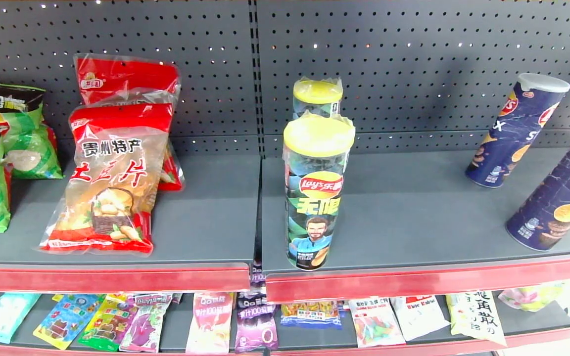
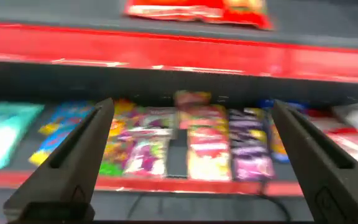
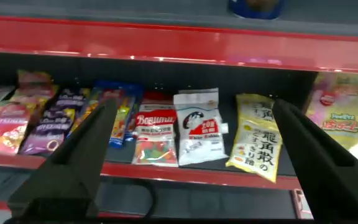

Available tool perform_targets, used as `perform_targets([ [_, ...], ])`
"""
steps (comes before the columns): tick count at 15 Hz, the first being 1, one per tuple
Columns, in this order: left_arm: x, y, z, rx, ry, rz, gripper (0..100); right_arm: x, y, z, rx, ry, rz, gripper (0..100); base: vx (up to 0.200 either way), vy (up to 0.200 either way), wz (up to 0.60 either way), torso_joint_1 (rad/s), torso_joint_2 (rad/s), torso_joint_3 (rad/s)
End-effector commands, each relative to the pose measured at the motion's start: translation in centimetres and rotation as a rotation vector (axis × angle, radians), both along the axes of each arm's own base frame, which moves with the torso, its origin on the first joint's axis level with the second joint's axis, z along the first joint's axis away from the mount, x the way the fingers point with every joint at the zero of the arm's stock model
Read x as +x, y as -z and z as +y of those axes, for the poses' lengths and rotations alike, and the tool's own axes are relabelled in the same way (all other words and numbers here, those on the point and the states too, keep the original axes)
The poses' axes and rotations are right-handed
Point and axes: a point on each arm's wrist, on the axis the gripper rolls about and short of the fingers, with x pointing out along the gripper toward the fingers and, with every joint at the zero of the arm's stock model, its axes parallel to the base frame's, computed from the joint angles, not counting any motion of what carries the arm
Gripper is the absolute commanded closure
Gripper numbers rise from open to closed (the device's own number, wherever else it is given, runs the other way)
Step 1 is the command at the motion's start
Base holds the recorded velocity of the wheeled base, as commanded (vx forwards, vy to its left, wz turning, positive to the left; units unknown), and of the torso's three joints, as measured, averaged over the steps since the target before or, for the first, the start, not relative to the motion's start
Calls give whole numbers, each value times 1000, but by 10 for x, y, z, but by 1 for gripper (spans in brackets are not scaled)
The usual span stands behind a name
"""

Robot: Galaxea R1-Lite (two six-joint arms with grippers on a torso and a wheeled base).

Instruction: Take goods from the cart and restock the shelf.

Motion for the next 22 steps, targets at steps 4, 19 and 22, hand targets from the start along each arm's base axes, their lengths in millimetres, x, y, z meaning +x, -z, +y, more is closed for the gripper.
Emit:
perform_targets([
  [4,-2,1,-1,-1,-115,-20,0,0,1,-2,-5,86,13,0,0,0,0,0,0,0],
  [19,-8,6,-6,76,118,-68,0,-8,8,-8,66,95,-43,0,0,0,0,0,0,0],
  [22,-8,6,-6,76,118,-68,0,-8,8,-8,66,95,-44,0,0,0,0,0,0,0],
])
